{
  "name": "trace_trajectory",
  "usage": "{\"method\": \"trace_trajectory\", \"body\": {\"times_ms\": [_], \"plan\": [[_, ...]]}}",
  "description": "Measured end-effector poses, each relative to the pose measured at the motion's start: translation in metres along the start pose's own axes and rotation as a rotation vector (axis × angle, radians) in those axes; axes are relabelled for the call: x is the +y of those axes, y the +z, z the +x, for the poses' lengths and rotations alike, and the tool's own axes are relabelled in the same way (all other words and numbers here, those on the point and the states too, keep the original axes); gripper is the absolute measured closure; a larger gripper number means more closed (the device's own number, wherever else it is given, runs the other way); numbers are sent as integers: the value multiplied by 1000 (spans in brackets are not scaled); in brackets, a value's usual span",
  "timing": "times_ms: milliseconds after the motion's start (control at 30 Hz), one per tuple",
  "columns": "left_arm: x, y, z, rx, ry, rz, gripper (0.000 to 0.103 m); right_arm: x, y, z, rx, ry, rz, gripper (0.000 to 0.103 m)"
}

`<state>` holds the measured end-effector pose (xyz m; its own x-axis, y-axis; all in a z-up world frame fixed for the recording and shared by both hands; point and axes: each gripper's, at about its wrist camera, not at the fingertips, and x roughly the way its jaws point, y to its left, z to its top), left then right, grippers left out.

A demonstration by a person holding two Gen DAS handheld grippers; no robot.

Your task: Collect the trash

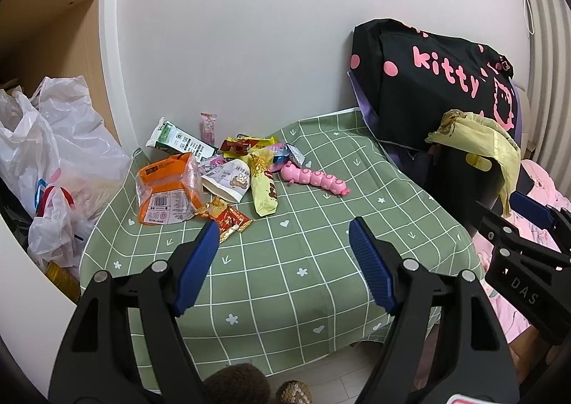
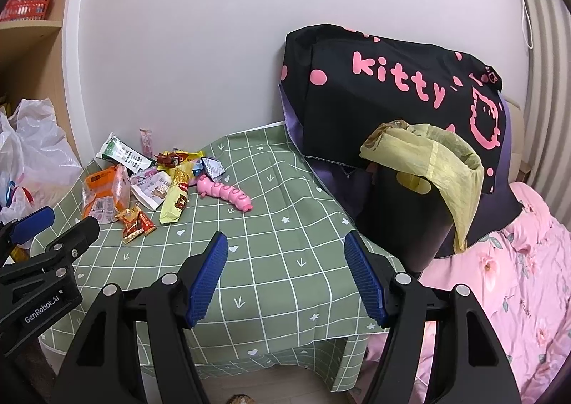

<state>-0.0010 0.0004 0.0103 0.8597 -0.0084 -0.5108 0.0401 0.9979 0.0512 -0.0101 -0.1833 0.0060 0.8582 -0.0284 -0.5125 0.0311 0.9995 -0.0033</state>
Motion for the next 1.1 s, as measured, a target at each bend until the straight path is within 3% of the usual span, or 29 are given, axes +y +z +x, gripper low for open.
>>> {"method": "trace_trajectory", "body": {"times_ms": [1100], "plan": [[-4,0,-4,-10,-15,5,32,-8,1,-6,-14,-24,21,39]]}}
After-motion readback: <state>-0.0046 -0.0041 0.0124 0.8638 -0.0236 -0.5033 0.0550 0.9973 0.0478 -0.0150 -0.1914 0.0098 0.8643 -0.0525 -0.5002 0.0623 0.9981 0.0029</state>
